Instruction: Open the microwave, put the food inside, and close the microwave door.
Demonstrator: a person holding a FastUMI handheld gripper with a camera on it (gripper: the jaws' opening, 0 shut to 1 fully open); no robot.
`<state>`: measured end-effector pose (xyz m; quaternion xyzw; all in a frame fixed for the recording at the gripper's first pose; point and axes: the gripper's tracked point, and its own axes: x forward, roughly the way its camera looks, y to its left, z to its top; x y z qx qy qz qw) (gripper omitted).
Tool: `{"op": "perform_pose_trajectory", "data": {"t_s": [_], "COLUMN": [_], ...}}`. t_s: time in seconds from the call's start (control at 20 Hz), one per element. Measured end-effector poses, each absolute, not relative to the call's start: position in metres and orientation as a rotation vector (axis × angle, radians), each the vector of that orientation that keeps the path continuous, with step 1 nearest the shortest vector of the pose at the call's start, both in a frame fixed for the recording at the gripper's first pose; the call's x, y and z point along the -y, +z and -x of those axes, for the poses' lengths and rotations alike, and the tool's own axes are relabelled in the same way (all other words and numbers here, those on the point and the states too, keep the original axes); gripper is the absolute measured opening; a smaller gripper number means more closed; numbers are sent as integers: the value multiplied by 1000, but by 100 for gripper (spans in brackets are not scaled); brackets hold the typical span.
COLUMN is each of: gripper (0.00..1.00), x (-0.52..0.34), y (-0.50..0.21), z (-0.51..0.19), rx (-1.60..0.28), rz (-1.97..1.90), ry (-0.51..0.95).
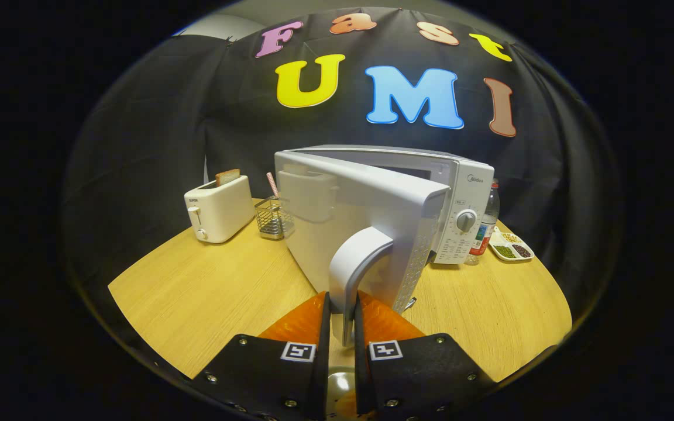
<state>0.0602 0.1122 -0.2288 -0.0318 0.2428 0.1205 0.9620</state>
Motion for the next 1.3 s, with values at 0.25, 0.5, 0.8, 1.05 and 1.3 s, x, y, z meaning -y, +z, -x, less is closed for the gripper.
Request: {"op": "perform_pose_trajectory", "data": {"t_s": [0.25,0.5,0.8,1.05,1.3], "gripper": [19,19,19,19,19], "x": [-151,-191,-215,-248,-273], "y": [-229,-228,-228,-229,-227], "z": [-36,-16,-4,12,18], "rx": [-492,-491,-488,-480,-483], "rz": [78,102,150,158,164], "ry": [300,342,316,382,430]}}
